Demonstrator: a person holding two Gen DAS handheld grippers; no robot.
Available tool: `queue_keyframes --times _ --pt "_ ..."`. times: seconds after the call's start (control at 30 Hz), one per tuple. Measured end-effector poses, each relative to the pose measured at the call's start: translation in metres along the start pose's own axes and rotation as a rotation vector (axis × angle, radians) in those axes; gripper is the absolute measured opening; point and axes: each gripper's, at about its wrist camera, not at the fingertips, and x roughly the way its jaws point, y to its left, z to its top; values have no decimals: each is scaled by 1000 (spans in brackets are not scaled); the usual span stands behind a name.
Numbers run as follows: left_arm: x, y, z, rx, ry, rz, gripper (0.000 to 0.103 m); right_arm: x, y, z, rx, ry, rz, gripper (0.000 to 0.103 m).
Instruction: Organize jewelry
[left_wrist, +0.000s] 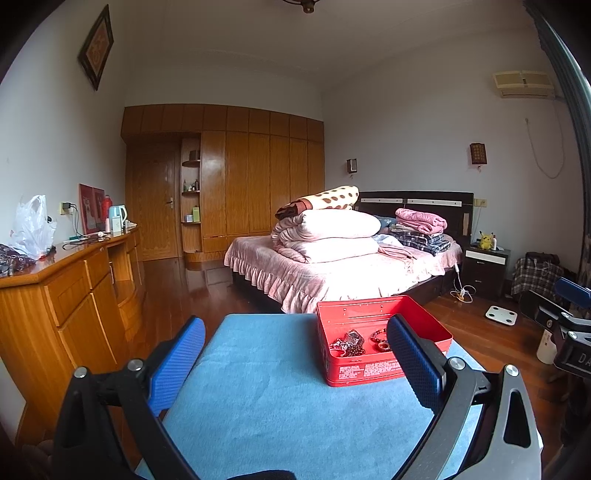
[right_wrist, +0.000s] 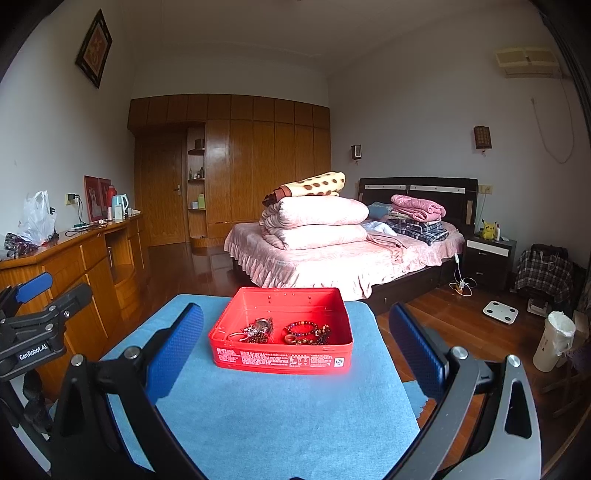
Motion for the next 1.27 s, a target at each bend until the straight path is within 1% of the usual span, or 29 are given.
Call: queue_keyframes --times 1.03,1.27 --pt "8 4 -5 -13 26 -17 97 -1 -4 -5 0 9 -7 98" --pt "9 6 -6 -13 31 -18 97 4 -7 -9 -3 12 -7 98"
